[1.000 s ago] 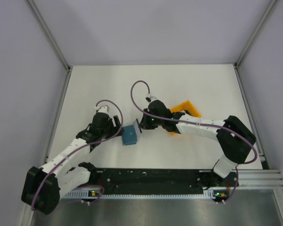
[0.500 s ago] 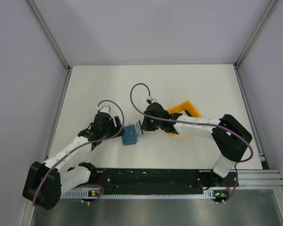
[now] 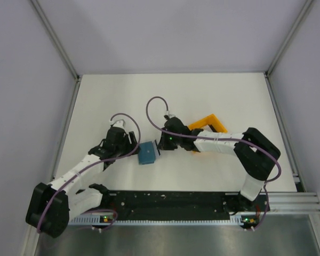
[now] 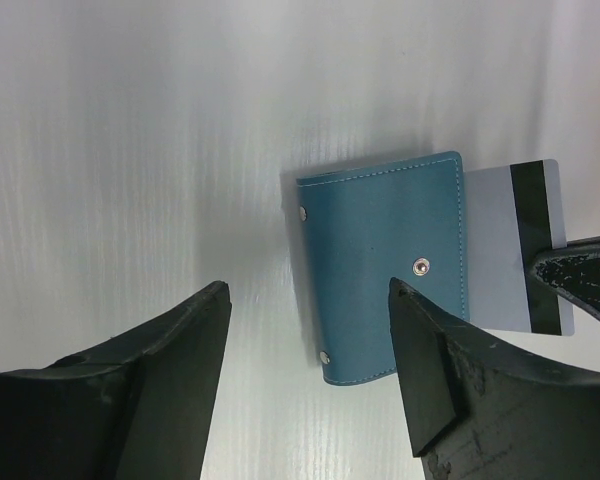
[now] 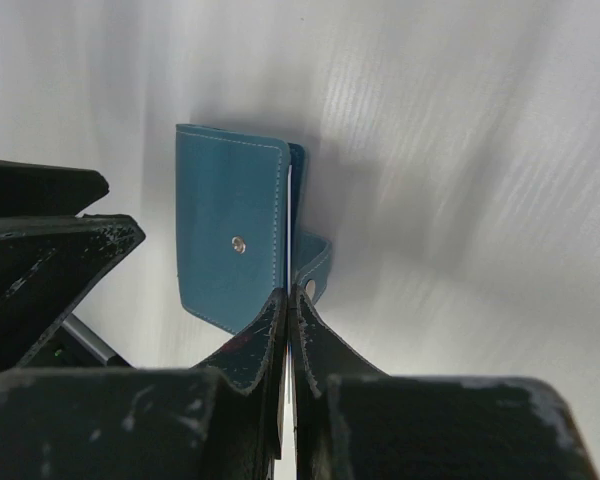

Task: Put the credit cards into the card holder
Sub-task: Open the card holder at the center of the board.

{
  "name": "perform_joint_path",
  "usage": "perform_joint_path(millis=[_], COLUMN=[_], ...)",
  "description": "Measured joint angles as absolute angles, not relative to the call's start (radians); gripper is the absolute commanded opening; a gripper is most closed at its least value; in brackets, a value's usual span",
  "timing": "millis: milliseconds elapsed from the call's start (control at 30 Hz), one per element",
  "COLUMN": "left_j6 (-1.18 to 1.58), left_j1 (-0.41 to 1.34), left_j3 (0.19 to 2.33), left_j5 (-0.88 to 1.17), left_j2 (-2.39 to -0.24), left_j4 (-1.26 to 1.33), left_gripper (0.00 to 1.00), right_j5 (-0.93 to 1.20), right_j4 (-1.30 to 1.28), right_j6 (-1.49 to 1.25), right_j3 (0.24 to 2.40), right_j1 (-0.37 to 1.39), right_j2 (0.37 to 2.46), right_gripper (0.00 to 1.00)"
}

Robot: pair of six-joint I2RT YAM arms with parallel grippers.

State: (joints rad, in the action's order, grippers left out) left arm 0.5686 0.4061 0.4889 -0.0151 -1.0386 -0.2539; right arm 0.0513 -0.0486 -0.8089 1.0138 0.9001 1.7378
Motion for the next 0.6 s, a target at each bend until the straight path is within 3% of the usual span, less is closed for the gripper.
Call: perform_joint_path(millis=[600], left_j6=[0.583], left_j1=[0.406], left_j3=[0.489], left_j5=[-0.097], left_j2=[-0.946], left_j4=[-0.264], left_gripper=[0.71], right_j5=[0.199], right_j4=[0.072], right_j6=[-0.804], right_j3=[1.01], right_j1=[0.929], right_j2=[1.738], right_gripper=[0.0])
